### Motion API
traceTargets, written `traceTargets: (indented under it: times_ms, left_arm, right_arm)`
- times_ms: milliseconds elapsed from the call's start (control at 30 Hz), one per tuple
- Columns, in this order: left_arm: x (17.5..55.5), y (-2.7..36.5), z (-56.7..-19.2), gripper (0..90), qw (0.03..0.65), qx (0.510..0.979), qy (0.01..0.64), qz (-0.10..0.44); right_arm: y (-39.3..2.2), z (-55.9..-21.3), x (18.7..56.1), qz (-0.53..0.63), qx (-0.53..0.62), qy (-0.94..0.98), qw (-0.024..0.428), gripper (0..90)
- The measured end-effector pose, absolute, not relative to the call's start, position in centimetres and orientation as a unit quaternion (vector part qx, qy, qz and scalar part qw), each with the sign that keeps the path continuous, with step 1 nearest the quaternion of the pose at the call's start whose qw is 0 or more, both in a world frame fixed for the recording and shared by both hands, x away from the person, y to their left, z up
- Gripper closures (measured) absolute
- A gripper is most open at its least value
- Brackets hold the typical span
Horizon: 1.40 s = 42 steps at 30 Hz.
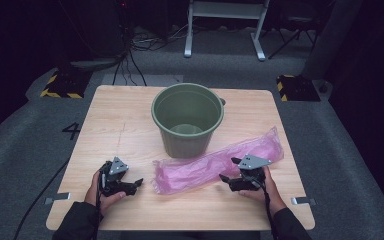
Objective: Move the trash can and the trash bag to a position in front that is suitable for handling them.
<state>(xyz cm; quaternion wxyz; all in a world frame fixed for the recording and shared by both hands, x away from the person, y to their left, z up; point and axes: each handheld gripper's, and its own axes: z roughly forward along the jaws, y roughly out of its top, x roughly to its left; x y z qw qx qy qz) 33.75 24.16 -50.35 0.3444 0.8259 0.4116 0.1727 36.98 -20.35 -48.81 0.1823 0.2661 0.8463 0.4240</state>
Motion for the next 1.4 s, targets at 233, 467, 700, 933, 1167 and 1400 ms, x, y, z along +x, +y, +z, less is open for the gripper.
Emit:
traceTargets:
  times_ms: [233, 467, 700, 933, 1167, 1400]
  left_arm:
    - [33.7, 23.9, -50.4, 17.1, 0.346, 0.826, 0.411, 0.171]
    - [33.8, 23.8, -50.4, 17.0, 0.348, 0.828, 0.405, 0.172]
    - [33.7, 23.8, -50.4, 17.0, 0.347, 0.828, 0.406, 0.172]
    - [33.7, 23.7, -50.4, 17.0, 0.348, 0.828, 0.406, 0.170]
    - [33.8, 23.6, -50.4, 16.7, 0.349, 0.827, 0.407, 0.171]
    - [33.8, 23.4, -50.4, 16.2, 0.348, 0.825, 0.410, 0.172]
  right_arm:
    - [-19.3, -49.6, 38.5, 0.413, 0.279, 0.852, 0.160, 16.0]
    - [-19.2, -50.1, 39.8, 0.396, 0.313, 0.850, 0.150, 23.9]
    - [-18.8, -50.2, 39.9, 0.380, 0.317, 0.856, 0.149, 30.6]
    - [-19.1, -50.2, 39.9, 0.391, 0.320, 0.850, 0.147, 60.0]
    - [-19.0, -50.2, 39.6, 0.392, 0.318, 0.849, 0.159, 82.1]
    - [-19.3, -50.0, 39.2, 0.407, 0.312, 0.842, 0.169, 87.6]
